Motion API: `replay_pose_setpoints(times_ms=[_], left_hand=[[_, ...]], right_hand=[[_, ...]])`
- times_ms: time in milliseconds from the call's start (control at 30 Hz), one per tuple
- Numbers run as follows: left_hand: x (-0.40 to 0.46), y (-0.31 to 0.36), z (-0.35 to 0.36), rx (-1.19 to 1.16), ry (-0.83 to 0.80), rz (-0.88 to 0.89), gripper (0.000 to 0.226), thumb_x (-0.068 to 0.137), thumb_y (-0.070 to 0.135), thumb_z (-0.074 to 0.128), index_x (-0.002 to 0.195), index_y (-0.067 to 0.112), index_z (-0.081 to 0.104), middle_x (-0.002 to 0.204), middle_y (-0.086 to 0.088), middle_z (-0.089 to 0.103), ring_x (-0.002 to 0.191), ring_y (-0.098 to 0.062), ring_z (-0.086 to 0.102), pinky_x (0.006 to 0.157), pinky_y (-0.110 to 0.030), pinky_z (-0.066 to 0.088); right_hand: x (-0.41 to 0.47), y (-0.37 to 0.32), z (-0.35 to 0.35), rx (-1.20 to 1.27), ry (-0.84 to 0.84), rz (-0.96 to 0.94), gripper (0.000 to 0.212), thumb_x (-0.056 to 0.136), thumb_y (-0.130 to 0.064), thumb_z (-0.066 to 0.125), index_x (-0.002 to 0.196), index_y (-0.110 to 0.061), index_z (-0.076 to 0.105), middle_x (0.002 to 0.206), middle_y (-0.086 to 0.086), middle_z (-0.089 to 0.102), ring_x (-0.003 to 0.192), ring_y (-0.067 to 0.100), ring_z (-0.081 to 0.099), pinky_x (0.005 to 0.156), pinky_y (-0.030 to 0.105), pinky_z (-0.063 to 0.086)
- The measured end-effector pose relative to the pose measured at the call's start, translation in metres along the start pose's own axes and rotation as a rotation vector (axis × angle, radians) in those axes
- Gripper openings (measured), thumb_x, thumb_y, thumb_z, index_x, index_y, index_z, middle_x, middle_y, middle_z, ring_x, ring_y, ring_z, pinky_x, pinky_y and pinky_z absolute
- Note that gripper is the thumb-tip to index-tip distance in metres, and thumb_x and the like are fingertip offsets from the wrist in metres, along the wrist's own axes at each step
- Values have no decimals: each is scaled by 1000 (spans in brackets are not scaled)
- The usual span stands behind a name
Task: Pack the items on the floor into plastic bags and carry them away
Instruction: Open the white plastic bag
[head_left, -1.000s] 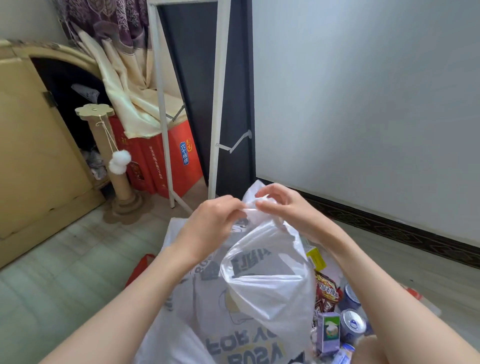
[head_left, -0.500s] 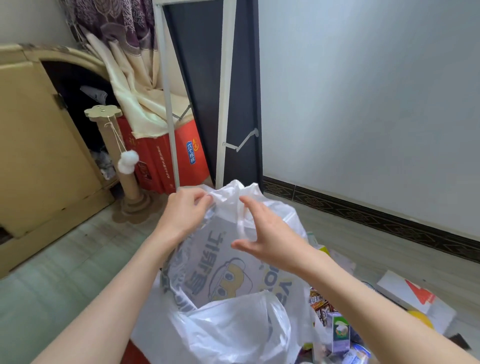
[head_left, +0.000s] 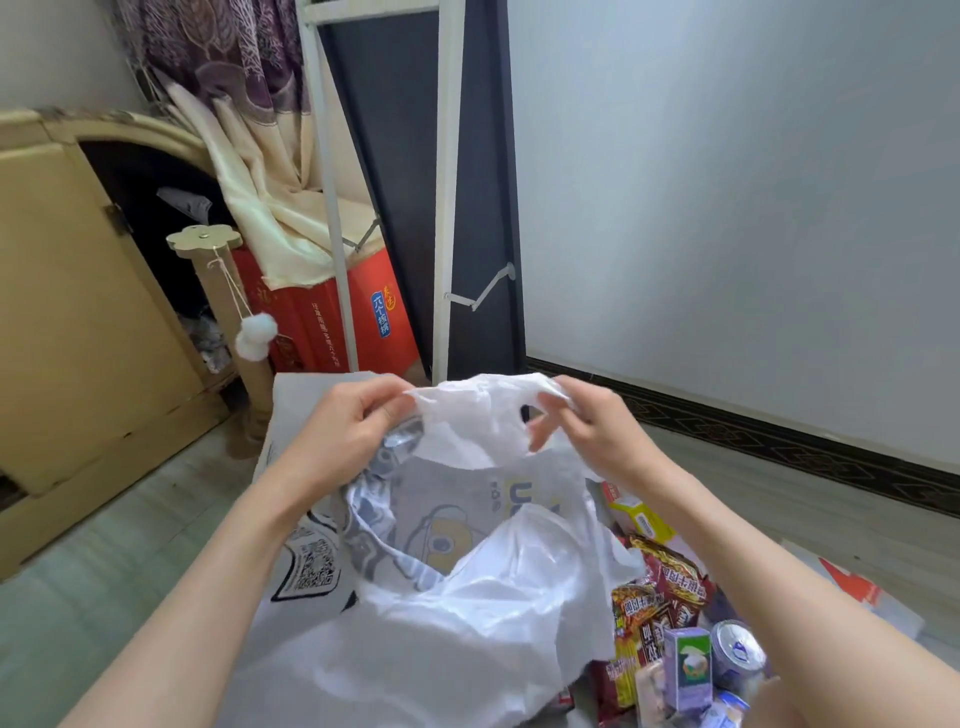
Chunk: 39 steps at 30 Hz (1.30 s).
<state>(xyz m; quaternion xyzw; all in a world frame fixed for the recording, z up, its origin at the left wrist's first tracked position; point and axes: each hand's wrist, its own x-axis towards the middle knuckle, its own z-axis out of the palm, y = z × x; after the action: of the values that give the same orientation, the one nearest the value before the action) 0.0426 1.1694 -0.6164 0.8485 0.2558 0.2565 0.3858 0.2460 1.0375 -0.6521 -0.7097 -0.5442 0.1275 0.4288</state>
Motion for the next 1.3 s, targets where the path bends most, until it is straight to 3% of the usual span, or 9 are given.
replay_pose_setpoints(times_ms=[167,367,500,667,767,867,1067,1200,1300], left_hand=[[0,-17,-2,192,84,-80,19,92,9,50,82,16,64,88,3,66,84,-13,58,69,-14,38],[2,-8,9,90,140,-164,17,92,17,50,86,15,66,85,5,65,81,-11,58,71,-25,41],[3,10,25,150,286,-183,22,93,21,48,83,10,64,75,4,62,71,-8,53,59,-21,35],[5,16,26,136,340,-178,31,94,22,46,79,2,64,76,-10,65,71,-19,55,62,-30,41],[2,24,22,0,151,-99,23,94,21,47,79,15,63,75,-5,65,67,-15,56,64,-28,42],[-2,29,19,-52,26,-7,20,94,19,47,82,12,63,79,-7,66,75,-20,60,70,-31,46],[0,10,7,133,111,38,21,92,18,51,75,25,61,79,9,63,76,-1,58,68,-11,39],[4,-7,12,560,184,-13,15,92,18,50,91,21,64,95,6,58,97,-19,56,83,-38,39],[0,5,23,485,296,164,24,88,24,46,108,22,58,111,4,57,104,-17,54,86,-39,38]], right_hand=[[-6,0,-11,193,-92,115,24,93,-17,51,69,-13,55,35,-4,45,31,10,40,73,41,55],[4,5,-19,-182,471,41,20,82,-26,67,100,-18,68,90,-1,58,85,16,53,80,29,41],[5,-2,-12,-457,696,-280,3,78,-8,65,80,-6,65,74,9,53,68,25,53,67,29,36],[-7,-27,14,-414,417,-561,21,87,-23,59,91,-3,63,84,9,64,65,19,60,59,25,50],[-2,-25,22,-532,323,-441,48,80,-43,57,112,-7,59,106,9,65,89,26,63,72,35,53],[1,-19,16,-445,334,-379,34,81,-31,61,106,-8,63,101,7,68,88,25,63,74,35,52],[3,-16,-9,109,215,3,13,87,-10,58,80,-9,69,75,-5,63,72,7,54,68,22,40],[4,-22,-8,190,121,123,22,88,-15,56,72,-1,64,63,-2,52,56,2,41,54,17,33],[5,-23,-1,254,123,207,14,85,-26,61,79,-15,67,66,-7,57,52,-4,48,52,12,36]])
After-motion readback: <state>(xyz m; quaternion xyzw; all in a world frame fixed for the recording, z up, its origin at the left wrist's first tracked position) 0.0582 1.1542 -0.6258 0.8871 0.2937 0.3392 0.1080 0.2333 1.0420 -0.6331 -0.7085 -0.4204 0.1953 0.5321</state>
